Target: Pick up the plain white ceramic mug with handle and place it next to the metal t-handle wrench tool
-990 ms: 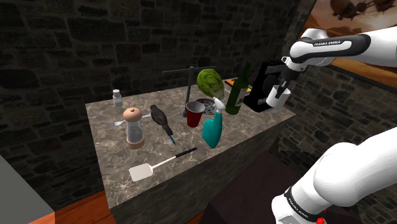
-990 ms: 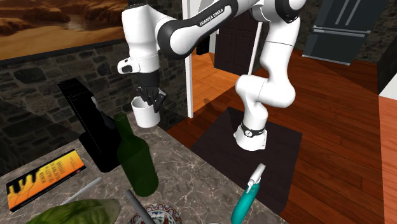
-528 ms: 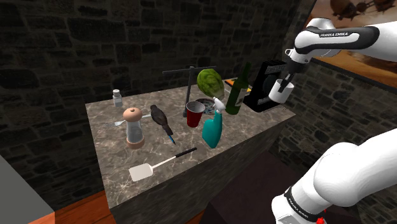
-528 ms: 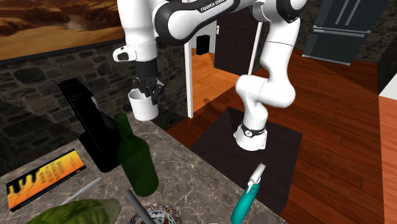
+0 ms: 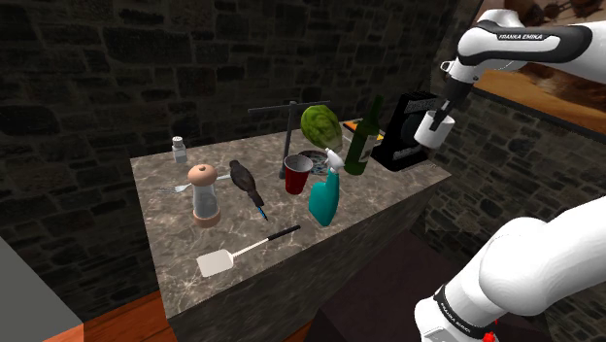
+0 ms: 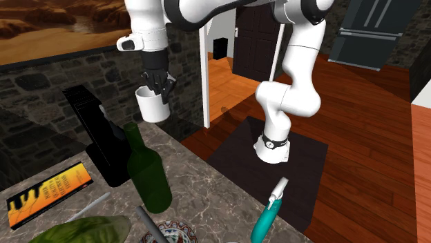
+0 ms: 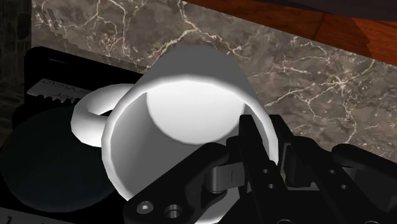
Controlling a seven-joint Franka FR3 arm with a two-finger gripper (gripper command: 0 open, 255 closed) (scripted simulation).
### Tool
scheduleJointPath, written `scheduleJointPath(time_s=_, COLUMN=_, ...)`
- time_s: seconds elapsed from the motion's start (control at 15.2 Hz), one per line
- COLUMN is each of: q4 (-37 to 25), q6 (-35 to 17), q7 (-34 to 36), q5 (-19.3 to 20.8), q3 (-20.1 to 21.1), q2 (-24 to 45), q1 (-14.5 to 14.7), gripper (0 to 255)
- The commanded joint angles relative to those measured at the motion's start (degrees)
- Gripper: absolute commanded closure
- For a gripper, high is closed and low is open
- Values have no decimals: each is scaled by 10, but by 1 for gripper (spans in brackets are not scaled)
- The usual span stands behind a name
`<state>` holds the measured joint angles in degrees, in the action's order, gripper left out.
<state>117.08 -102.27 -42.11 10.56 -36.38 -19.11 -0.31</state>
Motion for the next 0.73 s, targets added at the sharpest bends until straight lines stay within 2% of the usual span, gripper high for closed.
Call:
scheduleJointPath(time_s=0.0, q4=-14, q6=17, q7=1, q5=0, q3=4, q2=-3, q1=0, gripper=255)
scheduleJointPath(time_s=0.66, q4=-99, q6=93, q7=-4, q5=-9, q3=9, q2=8, q1=6, gripper=255)
